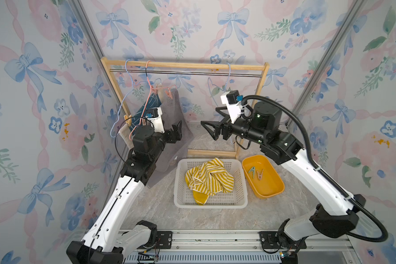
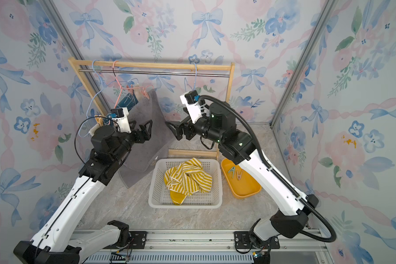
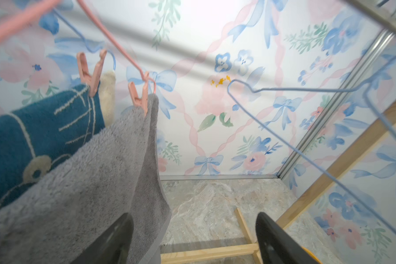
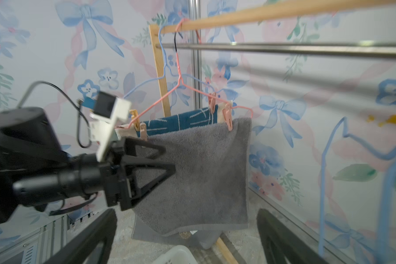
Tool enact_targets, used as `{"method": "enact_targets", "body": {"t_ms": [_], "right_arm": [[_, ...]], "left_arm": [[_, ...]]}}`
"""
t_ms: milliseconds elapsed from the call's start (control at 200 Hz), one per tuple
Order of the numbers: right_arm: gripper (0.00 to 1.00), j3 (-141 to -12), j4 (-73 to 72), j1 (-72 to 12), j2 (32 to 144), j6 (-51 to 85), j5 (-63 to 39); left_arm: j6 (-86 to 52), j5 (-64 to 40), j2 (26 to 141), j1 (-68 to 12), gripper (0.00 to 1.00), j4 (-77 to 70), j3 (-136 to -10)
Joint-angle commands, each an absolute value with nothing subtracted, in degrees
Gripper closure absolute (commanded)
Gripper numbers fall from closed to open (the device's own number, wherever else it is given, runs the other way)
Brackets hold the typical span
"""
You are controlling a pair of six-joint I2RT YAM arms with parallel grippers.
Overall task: Remove the clothespins securing towels to the hanger
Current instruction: Place the hanger on the clothesline, then pick up the hanger from the clothesline.
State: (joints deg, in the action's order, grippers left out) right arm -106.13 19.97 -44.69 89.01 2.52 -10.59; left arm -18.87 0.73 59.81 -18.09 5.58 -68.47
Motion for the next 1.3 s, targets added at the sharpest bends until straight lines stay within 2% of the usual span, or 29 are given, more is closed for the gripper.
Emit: {"method": "enact_targets", "body": {"t_ms": [0, 275, 500, 660, 950, 1165, 1295], "right_arm": [[0.02, -106.38, 22.4, -44.83, 93.37, 4.3, -11.62], [0.0, -105.62, 22.15, -42.34, 99.37, 7.23, -10.66], [0.01, -101.81, 19.93, -40.17, 100.63, 8.44, -10.64], [0.01, -99.94, 18.65, -40.09, 101.11, 8.35, -12.26], [0.02, -97.04, 16.77, -39.57, 100.66, 8.06, -15.83], [0.03, -94.13, 13.66, -39.46, 99.49, 8.95, -17.74], [0.03, -91.86, 11.62, -39.15, 98.76, 9.81, -18.64]], "left_arm": [[-16.38, -0.57, 56.82, -19.61, 0.15, 7.01, -71.43], [-13.56, 0.43, 55.55, -21.36, 0.15, 8.72, -79.31], [-5.98, 11.04, 63.53, -20.85, 0.16, 19.49, -94.68], [-2.0, 15.47, 68.38, -17.33, 0.18, 26.41, -101.3], [-3.03, 4.54, 73.52, -5.86, 0.21, 28.12, -102.57], [-1.88, -0.5, 77.17, -3.31, 0.26, 28.04, -103.59], [-1.06, -2.48, 78.98, -2.32, 0.34, 28.31, -104.19]]}}
